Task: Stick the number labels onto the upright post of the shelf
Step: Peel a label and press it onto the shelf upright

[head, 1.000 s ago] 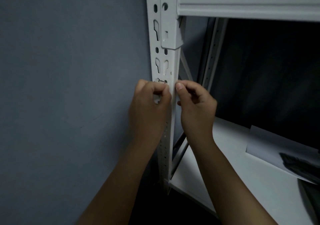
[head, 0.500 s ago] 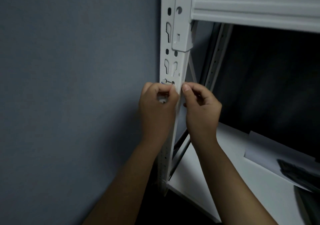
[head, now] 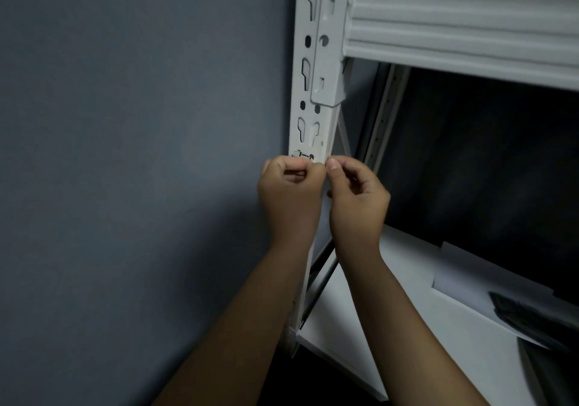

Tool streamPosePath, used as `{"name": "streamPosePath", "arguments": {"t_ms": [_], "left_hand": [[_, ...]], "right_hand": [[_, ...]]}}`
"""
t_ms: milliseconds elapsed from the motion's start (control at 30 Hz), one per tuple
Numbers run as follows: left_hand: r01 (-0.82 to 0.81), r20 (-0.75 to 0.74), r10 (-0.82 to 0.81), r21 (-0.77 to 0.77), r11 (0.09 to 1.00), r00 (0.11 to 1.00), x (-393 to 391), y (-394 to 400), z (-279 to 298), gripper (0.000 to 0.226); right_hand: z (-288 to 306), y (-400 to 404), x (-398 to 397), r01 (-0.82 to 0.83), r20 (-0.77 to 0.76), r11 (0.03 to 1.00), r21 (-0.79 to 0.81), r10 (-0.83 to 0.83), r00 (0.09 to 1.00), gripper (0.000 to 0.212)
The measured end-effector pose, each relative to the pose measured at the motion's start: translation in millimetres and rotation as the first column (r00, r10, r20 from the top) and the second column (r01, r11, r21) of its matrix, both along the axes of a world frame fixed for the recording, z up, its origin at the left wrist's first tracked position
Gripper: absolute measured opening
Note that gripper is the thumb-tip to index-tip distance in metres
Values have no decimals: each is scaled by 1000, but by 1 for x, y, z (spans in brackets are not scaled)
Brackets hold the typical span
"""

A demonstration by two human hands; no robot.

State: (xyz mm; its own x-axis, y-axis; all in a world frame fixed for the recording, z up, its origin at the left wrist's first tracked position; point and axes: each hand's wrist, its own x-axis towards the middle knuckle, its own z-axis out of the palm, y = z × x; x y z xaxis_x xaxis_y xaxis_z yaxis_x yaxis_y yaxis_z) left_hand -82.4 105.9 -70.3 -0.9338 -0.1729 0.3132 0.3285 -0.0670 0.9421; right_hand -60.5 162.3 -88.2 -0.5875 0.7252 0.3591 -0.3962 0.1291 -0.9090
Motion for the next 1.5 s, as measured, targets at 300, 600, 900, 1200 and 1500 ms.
{"name": "streamPosePath", "arguments": {"t_ms": [300, 600, 900, 1200, 1500], "left_hand": [[46, 37, -46, -7, 999, 998, -2, -6, -2, 22], [33, 48, -34, 23, 999, 998, 0, -1, 1, 21], [156, 87, -160, 42, 987, 983, -3, -14, 6, 6], [53, 20, -53, -45, 998, 998, -3, -3, 1, 27], [91, -147, -119, -186, 978, 982, -5, -27, -9, 15]], "right_hand": [[4, -1, 3, -9, 6, 1000, -1, 9, 1000, 8], [5, -5, 2, 19, 9, 999, -37, -18, 1000, 9], [9, -6, 4, 10, -5, 999, -37, -10, 1000, 7], [6, -7, 3, 33, 19, 999, -34, -33, 999, 8], [13, 0, 11, -36, 62, 999, 2, 36, 997, 13]]}}
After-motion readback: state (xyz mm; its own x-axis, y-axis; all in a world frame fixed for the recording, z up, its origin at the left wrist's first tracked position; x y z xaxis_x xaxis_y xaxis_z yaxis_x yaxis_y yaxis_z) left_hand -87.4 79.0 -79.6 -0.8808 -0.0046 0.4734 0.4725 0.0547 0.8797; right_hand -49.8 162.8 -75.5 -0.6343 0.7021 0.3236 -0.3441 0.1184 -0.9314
